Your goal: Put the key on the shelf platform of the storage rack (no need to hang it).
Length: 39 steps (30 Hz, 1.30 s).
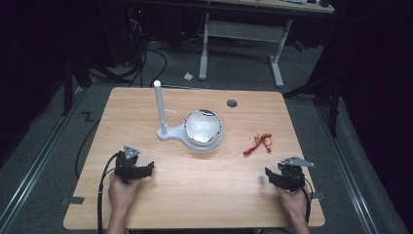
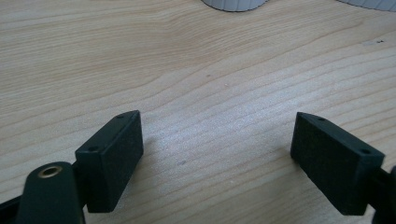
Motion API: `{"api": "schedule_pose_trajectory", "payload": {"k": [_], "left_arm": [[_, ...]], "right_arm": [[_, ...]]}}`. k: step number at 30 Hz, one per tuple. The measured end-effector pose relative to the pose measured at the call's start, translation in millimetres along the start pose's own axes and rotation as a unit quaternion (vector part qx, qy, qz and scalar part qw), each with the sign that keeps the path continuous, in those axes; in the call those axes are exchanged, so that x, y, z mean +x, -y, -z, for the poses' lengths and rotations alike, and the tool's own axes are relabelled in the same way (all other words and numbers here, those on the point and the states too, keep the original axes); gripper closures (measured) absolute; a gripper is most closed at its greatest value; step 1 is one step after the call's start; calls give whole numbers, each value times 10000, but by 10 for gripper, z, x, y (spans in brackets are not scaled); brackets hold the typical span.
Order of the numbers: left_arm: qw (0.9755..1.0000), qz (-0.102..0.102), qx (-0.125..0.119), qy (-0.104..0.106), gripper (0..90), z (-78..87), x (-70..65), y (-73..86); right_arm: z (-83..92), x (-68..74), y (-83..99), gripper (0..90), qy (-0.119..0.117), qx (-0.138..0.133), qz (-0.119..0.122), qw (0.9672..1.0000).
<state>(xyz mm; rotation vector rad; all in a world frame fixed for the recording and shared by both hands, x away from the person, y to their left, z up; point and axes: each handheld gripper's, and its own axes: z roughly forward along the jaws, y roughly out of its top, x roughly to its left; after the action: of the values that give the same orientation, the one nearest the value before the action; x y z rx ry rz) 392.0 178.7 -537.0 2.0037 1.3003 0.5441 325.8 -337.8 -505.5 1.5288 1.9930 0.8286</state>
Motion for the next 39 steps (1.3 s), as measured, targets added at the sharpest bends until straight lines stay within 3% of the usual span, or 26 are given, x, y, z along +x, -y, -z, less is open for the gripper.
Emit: {"api": "schedule_pose_trajectory", "payload": {"k": [3,4,6,10,18,26,35,39], "left_arm": [[10000,3,-5,0,175,-1,-1,0],[10000,3,-4,0,175,-1,-1,0],[10000,4,-5,0,175,-1,-1,0],[10000,4,-6,0,175,-1,-1,0],[10000,1,-5,-3,175,-1,-2,0],[10000,0,-4,-4,175,-1,-2,0],[10000,-5,0,-2,175,-1,-1,0],[10000,-1,-5,-3,175,-1,-2,0]], "right_arm": [[41,-5,-13,428,49,-76,5,10000],[55,-33,0,434,-64,-162,-170,9997],[62,-41,17,448,-162,-177,-277,9993],[76,-54,11,458,-152,-195,-254,9994],[72,-179,-225,427,-248,-371,-324,9985],[-10,-209,-355,405,-249,-344,-346,9985],[-210,-220,-525,362,-270,-108,-338,9990],[-251,-215,-610,352,-160,-141,-390,9990]]}}
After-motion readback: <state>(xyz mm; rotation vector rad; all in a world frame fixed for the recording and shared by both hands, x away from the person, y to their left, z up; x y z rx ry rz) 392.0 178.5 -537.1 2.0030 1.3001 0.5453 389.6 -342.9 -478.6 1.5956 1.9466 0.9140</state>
